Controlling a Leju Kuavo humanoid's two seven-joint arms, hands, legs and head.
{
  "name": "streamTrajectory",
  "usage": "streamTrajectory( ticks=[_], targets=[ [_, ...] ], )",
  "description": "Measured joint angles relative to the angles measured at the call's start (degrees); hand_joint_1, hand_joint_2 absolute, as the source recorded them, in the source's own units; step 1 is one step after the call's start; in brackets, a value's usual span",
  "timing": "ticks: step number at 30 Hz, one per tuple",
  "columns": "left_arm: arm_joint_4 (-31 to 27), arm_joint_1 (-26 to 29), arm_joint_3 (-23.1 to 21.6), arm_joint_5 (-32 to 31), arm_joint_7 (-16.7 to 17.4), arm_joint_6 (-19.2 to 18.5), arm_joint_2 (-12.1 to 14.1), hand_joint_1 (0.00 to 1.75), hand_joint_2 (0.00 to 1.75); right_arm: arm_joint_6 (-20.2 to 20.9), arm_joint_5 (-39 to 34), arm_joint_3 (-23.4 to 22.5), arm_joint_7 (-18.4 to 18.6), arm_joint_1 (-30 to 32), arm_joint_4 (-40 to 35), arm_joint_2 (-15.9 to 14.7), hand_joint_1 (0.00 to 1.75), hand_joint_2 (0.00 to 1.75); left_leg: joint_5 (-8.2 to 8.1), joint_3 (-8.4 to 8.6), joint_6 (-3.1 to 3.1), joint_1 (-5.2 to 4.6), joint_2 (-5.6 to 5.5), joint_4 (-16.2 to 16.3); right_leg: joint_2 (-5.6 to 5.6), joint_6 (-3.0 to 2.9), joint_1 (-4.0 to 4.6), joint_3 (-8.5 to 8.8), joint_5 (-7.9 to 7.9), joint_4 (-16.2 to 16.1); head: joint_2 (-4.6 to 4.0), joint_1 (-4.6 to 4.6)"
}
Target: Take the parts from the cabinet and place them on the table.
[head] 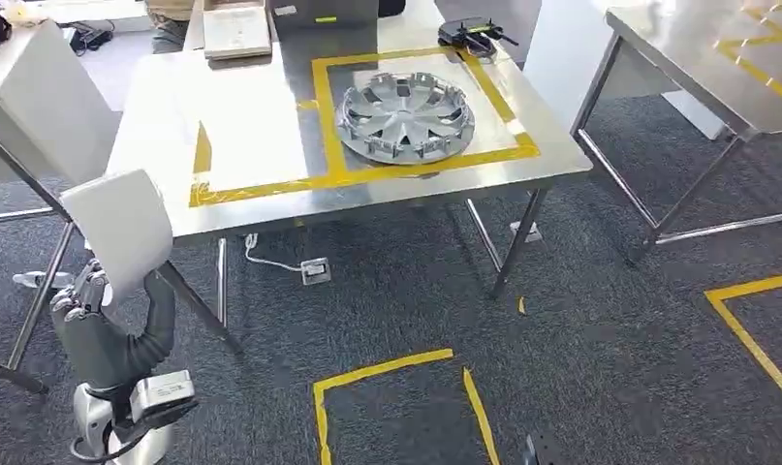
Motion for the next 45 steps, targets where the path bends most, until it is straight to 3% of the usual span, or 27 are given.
streamTrajectory(
  ticks=[2, 3, 4, 8, 9, 13, 14, 16, 19, 20, 21, 23, 24, 25, 26, 28, 29, 31, 33, 34, 35, 36, 37, 39, 41, 43, 45],
  targets=[
    [-0.15, 0.22, 0.07, -0.42, 0.07, 0.00, -0.04, 1.75, 1.75, -0.13, 0.11, -0.22, -0.09, -0.05, 0.00, -0.02, 0.00, 0.00, -0.53, 0.10, 0.17, -0.07, 0.00, 0.09, -0.01, 0.65, -0.09, -5.33, -3.56, 8.23, 0.02, -0.02],
    [-0.20, 0.50, 0.15, -0.50, 0.07, 0.00, -0.04, 1.75, 1.75, -0.15, 0.37, -0.31, 0.00, 0.07, 0.00, -0.02, 0.00, 0.00, -0.87, 0.28, 0.11, -0.06, -0.05, 0.15, -0.01, 0.61, -0.10, -7.52, -4.17, 11.03, 0.02, -0.02],
    [-0.29, 0.83, 0.31, -0.57, 0.07, 0.00, -0.07, 1.75, 1.75, -0.17, 0.68, -0.33, 0.11, 0.20, 0.00, -0.02, 0.00, 0.00, -1.22, 0.65, 0.01, -0.03, -0.10, 0.19, -0.02, 0.66, -0.15, -8.42, -3.20, 11.10, 0.02, 0.00],
    [-0.66, 1.18, 0.74, -0.57, 0.07, -0.02, -0.13, 1.75, 1.75, -0.22, 1.36, -0.35, 0.35, 0.39, 0.00, -0.17, 0.00, 0.00, -3.36, 2.79, -0.86, 0.14, 0.03, 0.17, -0.55, 0.44, -0.45, -3.37, 7.40, -4.95, 0.00, 0.02],
    [-0.66, 1.16, 0.85, -0.57, 0.07, -0.11, -0.13, 1.75, 1.75, -0.24, 1.42, -0.35, 0.55, 0.32, 0.02, -0.15, 0.00, 0.00, -3.84, 3.57, -1.21, -0.09, -0.14, 0.34, -0.63, -0.10, -0.03, -3.39, 4.75, -4.96, 0.00, -0.02],
    [-0.90, 1.17, 0.92, -0.55, 0.04, -0.35, -0.13, 1.75, 1.75, -0.31, 1.57, -0.37, 0.72, 0.29, 0.00, -0.20, 0.00, 0.00, -4.11, 4.84, -2.64, -0.20, -0.12, 0.37, -0.25, -2.18, -0.30, -1.60, 5.12, -5.30, 0.02, -0.07],
    [-0.94, 1.18, 0.94, -0.55, 0.04, -0.44, -0.13, 1.75, 1.75, -0.31, 1.62, -0.37, 0.74, 0.32, 0.00, -0.20, 0.00, 0.00, -3.92, 3.66, -2.83, -0.03, -0.10, 2.70, -0.27, -2.67, -0.35, -0.75, 4.70, -5.62, 0.00, -0.04],
    [-1.01, 1.15, 0.98, -0.53, -0.06, -0.44, -0.13, 1.75, 1.75, -0.31, 1.70, -0.42, 0.77, 0.23, 0.00, -0.30, 0.00, 0.00, -4.99, -1.59, -3.18, 0.01, -0.11, 10.78, -0.22, -3.23, -0.33, 0.40, 3.88, -5.85, 0.02, -0.31],
    [-0.98, 1.54, 1.20, -0.48, 0.00, -0.44, -0.11, 1.75, 1.75, -0.31, 1.77, -0.46, 0.87, 0.39, 0.00, -0.33, 0.00, 0.00, -10.11, -8.35, -3.34, 0.03, -0.11, 17.22, 0.05, -3.29, -0.31, 2.20, 2.13, -5.86, 0.02, -0.33],
    [-1.01, 1.61, 1.31, -0.46, -0.02, -0.44, -0.11, 1.75, 1.75, -0.31, 1.79, -0.46, 0.94, 0.46, 0.00, -0.33, 0.00, 0.00, -9.75, -8.79, -3.29, 0.03, -0.11, 15.66, 0.14, -3.25, -0.31, 3.14, 1.45, -5.86, 0.02, -0.39],
    [-1.05, 1.75, 1.38, -0.46, -0.04, -0.44, -0.11, 1.75, 1.75, -0.29, 1.90, -0.46, 1.03, 0.47, 0.00, -0.33, 0.00, 0.00, -7.73, -8.31, -3.12, 0.02, -0.11, 12.35, 0.25, -3.13, -0.31, 4.15, 0.73, -5.87, 0.00, -0.35],
    [-1.25, 2.04, 1.51, -0.48, -0.11, -0.44, -0.09, 1.75, 1.75, -0.26, 1.99, -0.46, 1.05, 0.52, 0.00, -0.33, 0.00, 0.00, 1.06, -6.66, -2.20, -0.15, -0.09, 3.81, 0.28, -2.78, -0.30, 5.41, -0.73, -6.05, 0.02, -0.37],
    [-1.25, 2.22, 1.59, -0.48, -0.13, -0.42, -0.07, 1.75, 1.75, -0.18, 2.14, -0.48, 1.05, 0.41, 0.04, -0.33, 0.00, 0.00, 4.08, -6.95, -1.98, -0.47, -0.12, 1.33, 0.34, -2.46, -0.12, 6.29, -1.44, -5.60, 0.00, -0.37],
    [-1.27, 2.42, 1.68, -0.48, -0.13, -0.44, -0.07, 1.75, 1.75, -0.11, 2.32, -0.48, 1.18, 0.32, 0.04, -0.33, 0.00, 0.00, 2.03, -6.76, -1.81, -0.61, -0.20, 1.93, 0.68, -1.96, 0.00, 6.47, -2.20, -5.86, 0.00, -0.44],
    [-1.68, 2.71, 1.75, -0.53, -0.15, -0.44, -0.04, 1.75, 1.75, -0.09, 2.47, -0.48, 1.25, 0.31, 0.02, -0.33, 0.00, 0.00, 2.24, -5.85, -1.49, -0.71, -0.27, 1.81, 0.56, -1.54, -0.03, 7.15, -2.86, -6.54, 0.00, -0.41],
    [-2.34, 2.84, 1.81, -0.57, -0.33, -0.42, -0.11, 1.75, 1.75, 0.11, 2.47, -0.48, 1.22, 0.33, 0.02, -0.35, 0.00, 0.00, 3.00, -4.03, -0.49, -0.35, -0.53, 0.84, 0.64, -0.93, 0.14, 8.58, -1.73, -5.38, 0.02, -0.31],
    [-2.71, 2.97, 1.86, -0.59, -0.33, -0.39, -0.15, 1.75, 1.75, 0.24, 2.47, -0.48, 1.18, 0.28, 0.00, -0.48, 0.00, 0.00, 2.78, -3.19, -0.30, -0.17, -0.38, 0.54, 0.40, -0.78, -0.06, 7.72, -1.54, -3.65, 0.00, -0.17],
    [-3.13, 3.06, 1.92, -0.74, -0.59, -0.39, -0.28, 1.75, 1.75, 0.24, 2.38, -0.48, 1.14, 0.02, 0.00, -0.46, 0.00, 0.00, 1.97, -2.34, 0.28, -0.13, -0.39, 0.38, 0.06, -0.44, -0.08, 2.73, -1.46, 3.97, 0.00, -0.04],
    [-3.46, 3.61, 1.92, -0.77, -0.65, -0.42, -0.42, 1.75, 1.75, 0.22, 2.21, -0.52, 1.18, 0.08, 0.00, -0.48, 0.00, 0.00, 0.76, -1.47, 0.42, -0.15, -0.50, 0.36, 0.02, 0.21, -0.10, -2.93, -6.53, 9.92, 0.02, -0.02],
    [-3.56, 3.95, 1.95, -0.79, -0.68, -0.42, -0.46, 1.75, 1.75, 0.22, 2.01, -0.57, 1.16, 0.25, 0.00, -0.48, 0.00, 0.00, 0.12, -0.78, 0.42, -0.14, -0.60, 0.36, 0.02, 0.33, -0.10, -4.68, -8.44, 10.54, 0.02, 0.00],
    [-3.61, 4.18, 1.95, -0.81, -0.68, -0.42, -0.46, 1.75, 1.75, 0.22, 1.94, -0.68, 1.16, 0.35, 0.00, -0.48, 0.00, 0.00, -0.53, 0.01, 0.34, -0.14, -0.74, 0.37, 0.00, 0.29, -0.10, -5.51, -8.70, 9.46, 0.00, 0.00],
    [-3.61, 4.36, 1.97, -0.83, -0.68, -0.44, -0.48, 1.75, 1.75, 0.22, 1.92, -0.77, 1.16, 0.43, 0.00, -0.48, 0.00, 0.00, -1.30, 1.00, 0.17, -0.13, -0.84, 0.37, -0.01, 0.21, -0.10, -5.48, -7.30, 6.66, 0.00, 0.04],
    [-3.67, 4.47, 1.99, -0.83, -0.68, -0.44, -0.55, 1.75, 1.75, 0.22, 1.92, -0.77, 1.14, 0.46, 0.00, -0.50, 0.00, 0.00, -2.03, 2.02, 0.02, -0.13, -0.83, 0.37, -0.05, 0.11, -0.09, -4.87, -4.25, 2.84, 0.00, 0.02],
    [-3.83, 4.55, 2.03, -0.90, -0.70, -0.44, -0.63, 1.75, 1.75, 0.22, 1.88, -0.79, 1.14, 0.80, 0.02, -0.50, 0.00, 0.00, -3.61, 3.22, -0.34, -0.38, -0.79, 0.62, -0.38, -0.43, 0.09, -4.18, 5.99, -4.55, 0.02, 0.07],
    [-4.13, 4.84, 2.08, -0.92, -0.70, -0.52, -0.65, 1.75, 1.75, 0.24, 1.84, -0.79, 1.18, 0.65, 0.00, -0.48, 0.00, 0.00, -4.88, 3.84, -1.13, -0.59, -0.99, 0.10, -0.40, -1.04, 0.39, -3.24, 5.62, -4.54, 0.02, 0.02],
    [-4.44, 4.79, 2.10, -0.92, -0.70, -0.50, -0.66, 1.75, 1.75, 0.22, 1.84, -0.79, 1.11, 0.50, 0.00, -0.46, 0.00, 0.00, -4.09, 4.89, -1.85, -0.59, -1.04, 0.92, -0.26, -1.93, 0.04, -2.43, 5.57, -4.99, 0.02, 0.07],
    [-4.59, 4.78, 2.10, -0.92, -0.74, -0.50, -0.63, 1.75, 1.75, 0.22, 1.81, -0.81, 1.09, 0.45, 0.00, -0.44, 0.00, 0.00, -3.38, 2.61, -2.44, -0.48, -0.78, 5.71, -0.25, -3.02, -0.12, -0.81, 4.88, -5.45, 0.00, -0.22]
  ],
)
